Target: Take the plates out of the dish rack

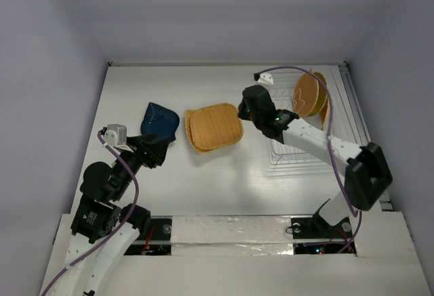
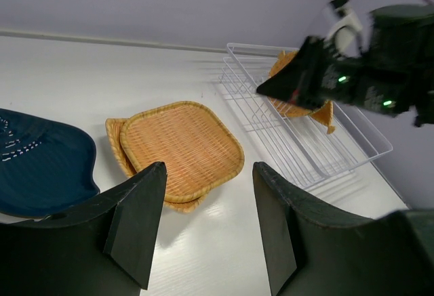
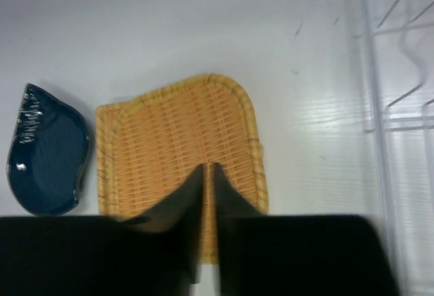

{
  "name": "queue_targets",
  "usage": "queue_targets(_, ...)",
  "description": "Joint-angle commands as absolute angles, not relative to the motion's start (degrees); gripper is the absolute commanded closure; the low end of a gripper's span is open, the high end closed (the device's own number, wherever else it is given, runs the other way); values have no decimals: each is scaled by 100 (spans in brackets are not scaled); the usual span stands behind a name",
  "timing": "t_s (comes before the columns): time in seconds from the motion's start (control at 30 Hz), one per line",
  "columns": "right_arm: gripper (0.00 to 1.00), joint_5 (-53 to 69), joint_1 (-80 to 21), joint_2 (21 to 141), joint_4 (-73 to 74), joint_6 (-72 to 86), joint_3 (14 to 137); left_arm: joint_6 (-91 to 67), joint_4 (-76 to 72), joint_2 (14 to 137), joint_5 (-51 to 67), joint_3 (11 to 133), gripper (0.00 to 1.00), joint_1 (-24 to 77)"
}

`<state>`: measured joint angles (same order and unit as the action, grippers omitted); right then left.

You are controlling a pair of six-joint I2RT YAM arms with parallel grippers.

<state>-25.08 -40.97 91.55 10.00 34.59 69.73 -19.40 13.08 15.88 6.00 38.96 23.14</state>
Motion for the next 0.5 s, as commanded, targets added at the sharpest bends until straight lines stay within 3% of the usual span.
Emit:
queue_targets(0.0,100,-3365,-4026,8219,1001,2849,7049,-1960,1011,1573,685,3841,49,2294)
queue_targets(0.13,100,-3376,-3037,7421,1440,2470,6883,-1951,1019,1521,686,3841,52,2294)
queue_targets(0.27,96,-2903,-2068,7032,1459,2198,6575,-1942,1002,1520,694,3832,79,2294)
queue_targets(0.3,79,-2735,-1622,7023,1502,2128,6592,-1942,1011,1521,686,3841,92,2294)
queue_targets(0.4,44,-2365,-1101,7180,1573,1917,6784,-1942,1055,1503,563,3858,100,2294)
queue_targets(0.47,43,-2172,-906,7470,1652,1872,6943,-1942,1046,1503,571,3858,99,2294)
